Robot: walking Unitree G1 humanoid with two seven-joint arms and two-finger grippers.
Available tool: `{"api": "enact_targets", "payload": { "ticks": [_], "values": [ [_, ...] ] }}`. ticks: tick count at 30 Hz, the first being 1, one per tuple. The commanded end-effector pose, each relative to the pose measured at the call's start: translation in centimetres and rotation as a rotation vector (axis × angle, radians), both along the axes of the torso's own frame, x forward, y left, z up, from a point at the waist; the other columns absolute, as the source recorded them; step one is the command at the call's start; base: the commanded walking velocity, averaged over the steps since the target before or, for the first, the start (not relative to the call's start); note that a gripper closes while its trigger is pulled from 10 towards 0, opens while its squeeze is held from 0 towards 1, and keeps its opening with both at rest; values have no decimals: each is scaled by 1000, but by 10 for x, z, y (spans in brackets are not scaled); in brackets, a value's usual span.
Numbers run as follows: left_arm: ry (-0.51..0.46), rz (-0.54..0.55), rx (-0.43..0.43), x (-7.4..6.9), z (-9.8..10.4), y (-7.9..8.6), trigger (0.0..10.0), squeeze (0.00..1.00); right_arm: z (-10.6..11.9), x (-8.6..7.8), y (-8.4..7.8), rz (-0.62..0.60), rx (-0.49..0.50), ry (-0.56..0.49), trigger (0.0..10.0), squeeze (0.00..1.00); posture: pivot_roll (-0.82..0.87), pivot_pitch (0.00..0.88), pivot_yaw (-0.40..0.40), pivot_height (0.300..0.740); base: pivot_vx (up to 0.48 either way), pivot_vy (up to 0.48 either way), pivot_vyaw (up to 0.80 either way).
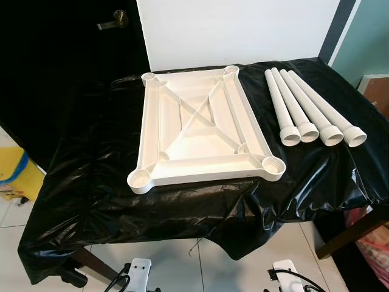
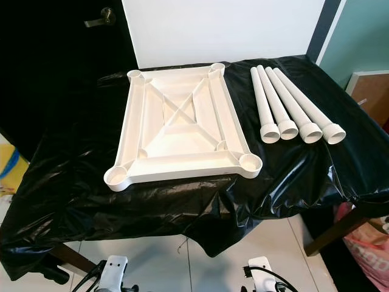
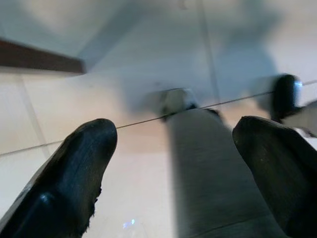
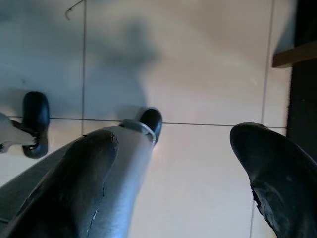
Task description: Building children table
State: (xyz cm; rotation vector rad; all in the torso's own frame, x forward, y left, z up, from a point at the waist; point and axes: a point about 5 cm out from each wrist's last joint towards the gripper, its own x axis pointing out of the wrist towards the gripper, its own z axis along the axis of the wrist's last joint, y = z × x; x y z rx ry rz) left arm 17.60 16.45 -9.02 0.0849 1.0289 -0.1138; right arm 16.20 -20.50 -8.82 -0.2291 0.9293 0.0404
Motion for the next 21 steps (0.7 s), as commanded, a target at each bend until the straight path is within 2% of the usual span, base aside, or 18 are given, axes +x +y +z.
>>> {"api": "enact_targets", "payload": {
  "ticks": [1,11,21],
  "values": [
    [10,-54,-7,-3,-1,-3,10000,0,-3,-7,-1,-11,2,29,10000,0,-96,6,31,740,0,0,0],
    [2,-152,23,-4,-1,-1,10000,0,-4,-10,-2,-45,28,41,10000,0,-75,24,18,740,0,0,0],
    [-4,-143,1,-5,-1,1,10000,0,-3,-8,-5,-91,29,29,10000,0,-44,50,24,740,0,0,0]
  ]
}}
